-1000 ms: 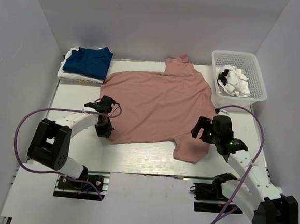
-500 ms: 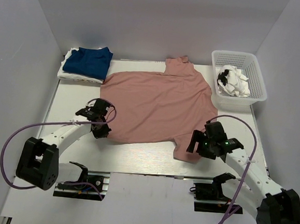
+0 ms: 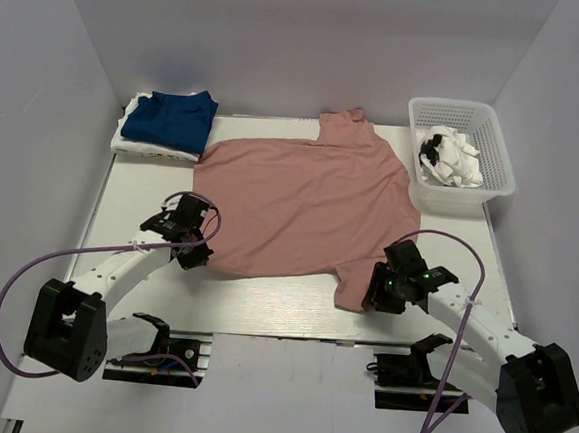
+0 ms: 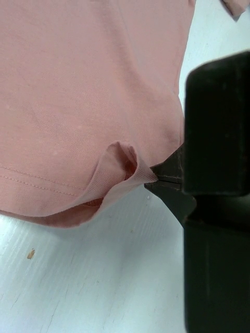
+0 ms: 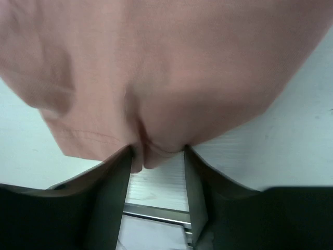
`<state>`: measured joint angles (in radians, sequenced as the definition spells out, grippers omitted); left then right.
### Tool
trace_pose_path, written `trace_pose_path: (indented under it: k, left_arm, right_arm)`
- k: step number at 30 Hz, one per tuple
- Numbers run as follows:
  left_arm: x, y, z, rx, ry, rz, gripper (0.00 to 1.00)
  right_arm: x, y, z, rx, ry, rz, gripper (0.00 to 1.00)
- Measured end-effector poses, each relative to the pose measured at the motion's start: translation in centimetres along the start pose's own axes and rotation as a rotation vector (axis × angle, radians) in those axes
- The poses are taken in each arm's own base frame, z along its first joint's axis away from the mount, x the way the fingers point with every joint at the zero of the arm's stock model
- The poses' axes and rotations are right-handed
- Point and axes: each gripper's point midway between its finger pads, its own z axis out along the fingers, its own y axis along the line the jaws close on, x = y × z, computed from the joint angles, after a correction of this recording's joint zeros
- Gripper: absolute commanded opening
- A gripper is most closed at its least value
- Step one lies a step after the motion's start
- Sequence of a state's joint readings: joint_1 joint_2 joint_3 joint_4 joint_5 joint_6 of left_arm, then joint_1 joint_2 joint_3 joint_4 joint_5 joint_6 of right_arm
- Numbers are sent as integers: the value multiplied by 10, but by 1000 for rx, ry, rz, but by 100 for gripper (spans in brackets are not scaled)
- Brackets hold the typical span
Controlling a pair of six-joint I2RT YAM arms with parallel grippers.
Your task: Fold and stack the t-shirts
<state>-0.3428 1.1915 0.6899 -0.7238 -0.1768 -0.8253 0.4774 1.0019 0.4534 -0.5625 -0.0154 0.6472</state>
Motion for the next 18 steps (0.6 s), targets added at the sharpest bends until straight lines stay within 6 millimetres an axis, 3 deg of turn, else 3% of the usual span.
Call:
trace_pose_path:
  k: [5,13,18]
  left_arm:
    - [0,1,1,-1,-7,-4,0]
    - [-1,2,2,-7,-14,-4,0]
    - [-4,3,1,-13,-23,-7,0]
  right_arm:
    - [0,-6,3,43,-4,3,0]
    - [-15,-7,1,64,-78,9,0]
    - [-48,8,-17,50,-182,-10,0]
